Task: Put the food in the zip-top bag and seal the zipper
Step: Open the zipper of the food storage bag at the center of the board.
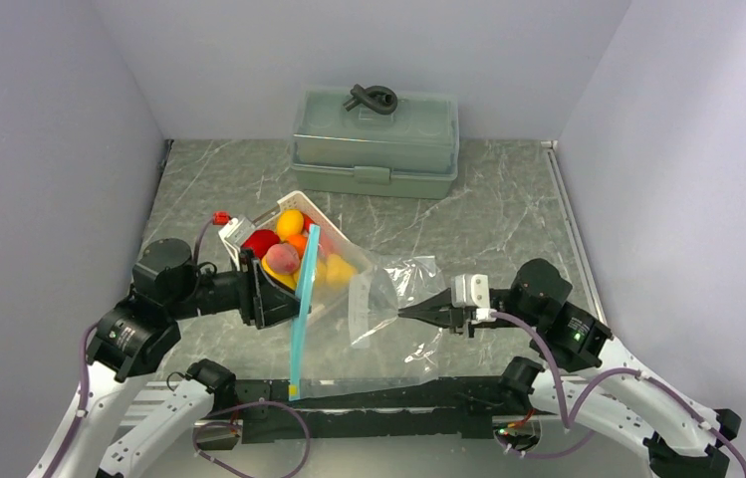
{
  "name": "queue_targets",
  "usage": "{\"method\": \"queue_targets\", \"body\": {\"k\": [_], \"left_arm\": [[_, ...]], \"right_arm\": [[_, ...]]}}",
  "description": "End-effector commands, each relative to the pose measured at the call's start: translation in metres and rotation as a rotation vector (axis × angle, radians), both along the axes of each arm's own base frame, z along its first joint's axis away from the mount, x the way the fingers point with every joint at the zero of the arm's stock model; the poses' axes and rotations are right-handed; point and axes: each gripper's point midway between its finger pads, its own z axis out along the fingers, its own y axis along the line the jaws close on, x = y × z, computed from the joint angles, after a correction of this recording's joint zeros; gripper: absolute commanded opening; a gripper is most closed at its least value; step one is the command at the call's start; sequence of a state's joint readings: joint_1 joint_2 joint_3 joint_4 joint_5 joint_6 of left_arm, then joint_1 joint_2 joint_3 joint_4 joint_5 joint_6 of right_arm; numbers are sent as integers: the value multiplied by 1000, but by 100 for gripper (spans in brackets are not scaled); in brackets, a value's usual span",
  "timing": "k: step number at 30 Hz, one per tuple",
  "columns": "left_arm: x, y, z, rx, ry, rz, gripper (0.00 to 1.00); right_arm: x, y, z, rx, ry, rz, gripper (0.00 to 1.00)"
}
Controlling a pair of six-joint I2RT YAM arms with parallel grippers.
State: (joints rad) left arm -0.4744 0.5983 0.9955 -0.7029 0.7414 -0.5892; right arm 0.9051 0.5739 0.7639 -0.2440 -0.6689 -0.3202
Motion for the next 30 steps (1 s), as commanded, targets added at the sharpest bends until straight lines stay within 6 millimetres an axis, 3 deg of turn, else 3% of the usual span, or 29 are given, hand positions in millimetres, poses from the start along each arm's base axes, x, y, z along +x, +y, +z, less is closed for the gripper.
{"method": "queue_targets", "body": {"k": [1,11,26,28,30], "left_arm": [[-7,-1,8,-34,-31,-41,53],[-6,1,4,-13,-35,-31,39],[3,-4,-2,-9,-19,-24,32],[3,-4,-2,-8,-20,-26,26],[5,-3,-3,-1,-20,-17,10]], "right_arm": [[2,3,32,92,-61,-6,0],[4,8,30,82,-54,7,0],[6,14,25,74,-40,18,0],[7,15,25,72,-40,17,0],[8,15,23,67,-37,13,0]]}}
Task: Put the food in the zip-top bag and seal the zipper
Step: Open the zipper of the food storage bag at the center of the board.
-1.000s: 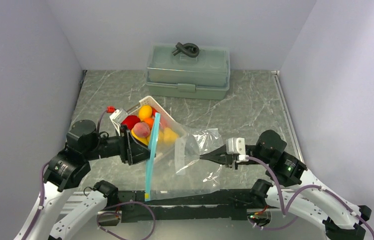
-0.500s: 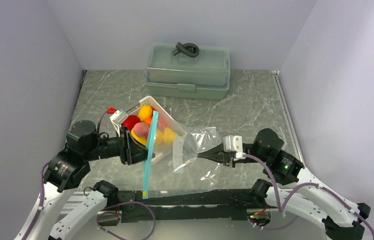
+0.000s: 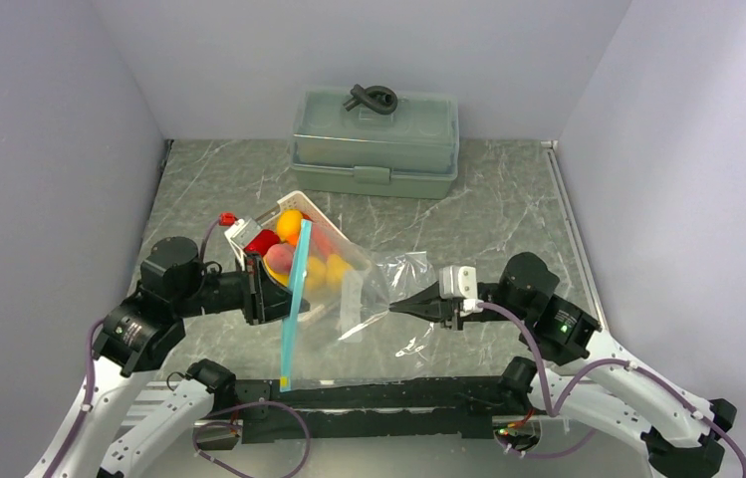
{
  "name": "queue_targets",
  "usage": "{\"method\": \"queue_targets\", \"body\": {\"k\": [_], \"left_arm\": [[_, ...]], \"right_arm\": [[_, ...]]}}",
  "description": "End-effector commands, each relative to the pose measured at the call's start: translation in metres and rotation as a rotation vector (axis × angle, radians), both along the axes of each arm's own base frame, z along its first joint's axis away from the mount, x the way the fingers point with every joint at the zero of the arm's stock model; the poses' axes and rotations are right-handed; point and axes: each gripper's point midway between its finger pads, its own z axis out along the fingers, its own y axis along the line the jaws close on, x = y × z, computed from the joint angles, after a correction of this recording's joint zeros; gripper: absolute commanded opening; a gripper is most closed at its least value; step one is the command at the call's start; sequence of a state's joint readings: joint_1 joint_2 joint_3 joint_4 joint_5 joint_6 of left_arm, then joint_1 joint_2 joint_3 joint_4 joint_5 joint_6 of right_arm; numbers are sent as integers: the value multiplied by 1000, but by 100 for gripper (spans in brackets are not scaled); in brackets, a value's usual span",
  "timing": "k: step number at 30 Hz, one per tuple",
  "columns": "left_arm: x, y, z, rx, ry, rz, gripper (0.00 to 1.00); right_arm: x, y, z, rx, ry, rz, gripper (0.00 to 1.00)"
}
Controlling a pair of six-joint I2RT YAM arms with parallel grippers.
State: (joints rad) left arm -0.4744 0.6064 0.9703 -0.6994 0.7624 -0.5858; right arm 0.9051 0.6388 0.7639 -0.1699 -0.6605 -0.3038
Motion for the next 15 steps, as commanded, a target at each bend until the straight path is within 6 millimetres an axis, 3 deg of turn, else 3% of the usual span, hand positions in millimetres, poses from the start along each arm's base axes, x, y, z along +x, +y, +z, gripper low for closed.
{"method": "queue_targets", "body": {"k": [1,11,15], "left_arm": [[7,0,6,-5,-45,14,0],[20,28,-9,129,-40,212,0],[22,35,-8,168,-40,254,0]], "right_arm": [[-3,2,22,60,-48,20,0],[1,-5,20,65,-49,-29,0],[3,-5,24,84,-36,-49,12]]}}
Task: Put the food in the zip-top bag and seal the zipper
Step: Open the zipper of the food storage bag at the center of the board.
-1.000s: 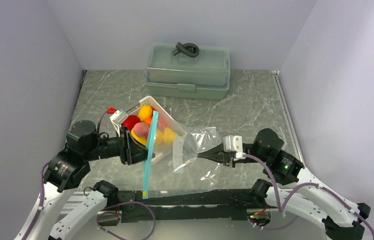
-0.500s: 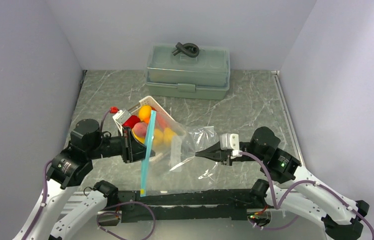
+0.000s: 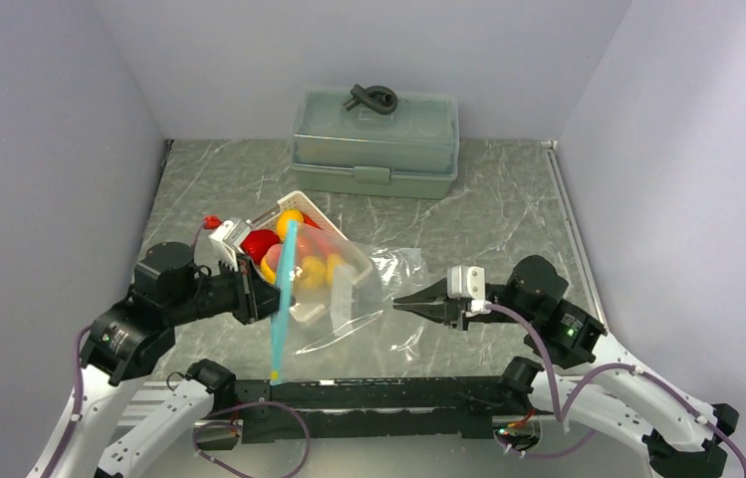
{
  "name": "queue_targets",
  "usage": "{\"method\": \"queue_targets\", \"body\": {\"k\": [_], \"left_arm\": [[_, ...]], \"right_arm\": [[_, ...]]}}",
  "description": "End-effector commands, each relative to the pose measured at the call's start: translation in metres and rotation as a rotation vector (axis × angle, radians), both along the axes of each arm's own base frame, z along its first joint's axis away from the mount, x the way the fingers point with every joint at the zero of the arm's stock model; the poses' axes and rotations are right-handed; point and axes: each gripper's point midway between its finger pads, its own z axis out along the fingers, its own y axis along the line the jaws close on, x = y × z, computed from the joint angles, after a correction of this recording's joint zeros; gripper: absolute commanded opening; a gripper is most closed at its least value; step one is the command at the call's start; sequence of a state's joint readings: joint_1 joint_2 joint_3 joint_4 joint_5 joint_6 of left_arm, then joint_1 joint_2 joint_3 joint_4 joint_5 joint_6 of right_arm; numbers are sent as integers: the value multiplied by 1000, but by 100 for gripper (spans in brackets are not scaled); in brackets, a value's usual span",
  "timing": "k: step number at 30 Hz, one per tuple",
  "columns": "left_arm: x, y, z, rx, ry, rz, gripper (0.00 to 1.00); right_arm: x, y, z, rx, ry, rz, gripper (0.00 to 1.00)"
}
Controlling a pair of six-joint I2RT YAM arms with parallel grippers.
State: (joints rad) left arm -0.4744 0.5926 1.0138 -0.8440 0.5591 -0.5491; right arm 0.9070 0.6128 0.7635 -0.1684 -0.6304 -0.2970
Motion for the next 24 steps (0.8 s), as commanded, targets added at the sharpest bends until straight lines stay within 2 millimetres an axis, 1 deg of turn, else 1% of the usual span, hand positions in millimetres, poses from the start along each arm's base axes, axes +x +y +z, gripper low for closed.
{"method": "queue_targets", "body": {"k": [1,5,7,10,12,16,18,20,22,24], "left_arm": [[7,16,11,60,-57,83,0],[11,27,23,100,-82,140,0],[13,34,27,128,-90,171,0],[20,46,36,179,-118,238,0],[25,58,42,222,-134,295,0],[33,81,56,298,-171,401,0],[34,90,62,326,-187,440,0],[37,103,66,364,-199,497,0],[39,112,68,392,-205,540,0],[41,121,69,415,-207,584,0]], "right_arm": [[2,0,18,65,-23,-21,14],[5,-1,24,79,-21,-44,27],[7,-1,26,88,-17,-54,29],[12,0,32,107,4,-83,34],[22,0,35,115,36,-137,42],[43,3,36,104,116,-239,46],[55,4,34,100,165,-303,50],[70,7,30,83,232,-376,55],[80,10,28,54,264,-420,57],[90,14,20,16,289,-458,58]]}}
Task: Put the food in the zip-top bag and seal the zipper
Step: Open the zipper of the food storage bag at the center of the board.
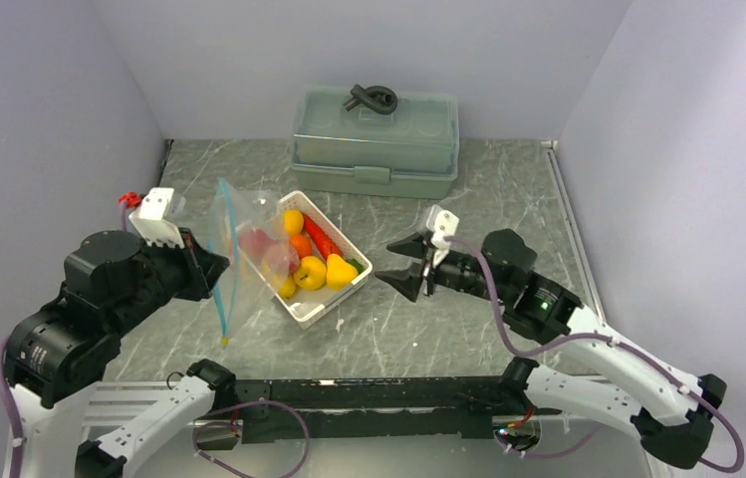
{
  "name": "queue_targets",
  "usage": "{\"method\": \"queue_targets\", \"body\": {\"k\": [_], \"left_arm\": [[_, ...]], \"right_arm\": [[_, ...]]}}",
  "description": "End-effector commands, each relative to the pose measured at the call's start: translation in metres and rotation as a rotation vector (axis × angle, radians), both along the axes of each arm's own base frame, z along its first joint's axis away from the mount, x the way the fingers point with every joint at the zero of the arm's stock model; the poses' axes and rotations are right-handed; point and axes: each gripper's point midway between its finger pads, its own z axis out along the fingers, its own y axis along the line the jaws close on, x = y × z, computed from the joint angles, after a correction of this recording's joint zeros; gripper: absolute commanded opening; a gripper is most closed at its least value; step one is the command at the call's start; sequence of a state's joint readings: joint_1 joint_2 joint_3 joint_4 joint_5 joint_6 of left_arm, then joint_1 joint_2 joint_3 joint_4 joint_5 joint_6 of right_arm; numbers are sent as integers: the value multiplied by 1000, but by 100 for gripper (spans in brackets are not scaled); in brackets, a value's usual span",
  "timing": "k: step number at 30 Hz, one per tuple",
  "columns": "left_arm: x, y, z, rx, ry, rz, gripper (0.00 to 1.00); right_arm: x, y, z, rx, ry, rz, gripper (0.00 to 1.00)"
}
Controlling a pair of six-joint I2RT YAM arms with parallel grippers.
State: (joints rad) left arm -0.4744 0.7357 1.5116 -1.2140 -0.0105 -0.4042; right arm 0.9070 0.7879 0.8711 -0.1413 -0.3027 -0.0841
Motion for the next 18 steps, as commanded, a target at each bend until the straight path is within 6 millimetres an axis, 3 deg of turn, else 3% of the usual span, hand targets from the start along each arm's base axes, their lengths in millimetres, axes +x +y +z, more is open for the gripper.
{"method": "queue_targets", "body": {"k": [1,9,18], "left_arm": [[7,34,1,103,-20,156,0],[8,66,6,153,-55,317,0],[9,66,-13,159,-21,333,0]], "right_arm": [[28,1,9,-9,76,-148,58],[68,21,-16,-108,141,-267,59],[116,55,-62,-232,248,-364,64]]}}
